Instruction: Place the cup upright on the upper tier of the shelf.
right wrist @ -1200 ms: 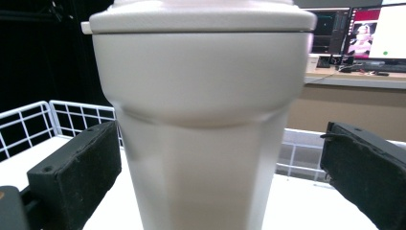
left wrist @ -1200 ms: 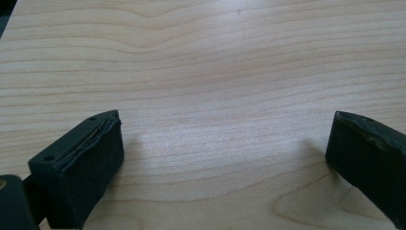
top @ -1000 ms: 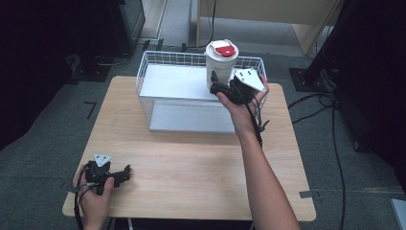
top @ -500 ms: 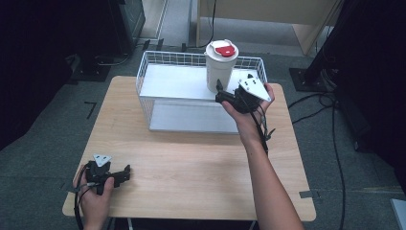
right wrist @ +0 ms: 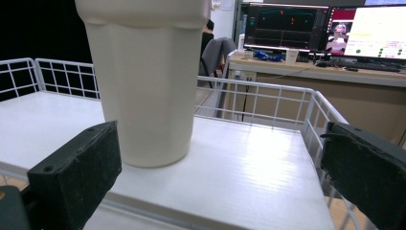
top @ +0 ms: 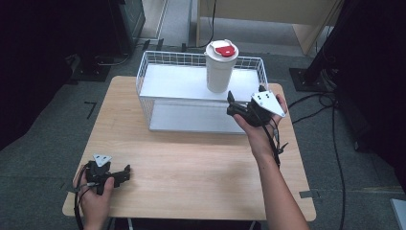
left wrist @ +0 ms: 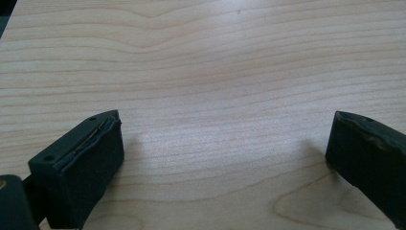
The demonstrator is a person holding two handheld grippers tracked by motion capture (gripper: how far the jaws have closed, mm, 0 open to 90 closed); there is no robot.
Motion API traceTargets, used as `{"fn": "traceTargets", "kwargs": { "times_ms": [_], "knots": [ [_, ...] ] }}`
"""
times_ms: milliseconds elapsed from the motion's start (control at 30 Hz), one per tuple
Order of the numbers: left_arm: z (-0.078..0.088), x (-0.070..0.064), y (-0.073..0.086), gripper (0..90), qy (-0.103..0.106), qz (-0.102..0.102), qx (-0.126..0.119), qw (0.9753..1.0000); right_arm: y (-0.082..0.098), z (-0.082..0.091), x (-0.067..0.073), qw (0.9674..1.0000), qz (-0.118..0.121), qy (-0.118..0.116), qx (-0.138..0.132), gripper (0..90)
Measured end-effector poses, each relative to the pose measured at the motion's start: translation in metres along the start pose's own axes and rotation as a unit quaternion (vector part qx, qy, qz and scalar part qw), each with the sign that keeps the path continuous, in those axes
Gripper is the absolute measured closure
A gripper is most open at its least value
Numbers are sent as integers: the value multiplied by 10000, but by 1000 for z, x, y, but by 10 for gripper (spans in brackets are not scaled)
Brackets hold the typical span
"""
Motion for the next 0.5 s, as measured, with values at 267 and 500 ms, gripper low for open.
{"fn": "traceTargets", "kwargs": {
  "times_ms": [267, 500],
  "knots": [
    [0, 0, 0, 0, 2, 0, 1, 10000, 11, 17, -10, 10000, 44, 50, -3, 3],
    [0, 0, 0, 0, 3, 0, 8, 10000, 22, 28, -16, 10000, 15, 63, 50, 3]
  ]
}}
Point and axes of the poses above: each handheld gripper's, and its own axes: z roughly backward along the jaws, y roughly out of its underside, x roughly to its left, the point moved 2 cm from there along -z, roughly forward along the jaws, and after that the axes turned 2 degrees about x, right-handed, at the moved point
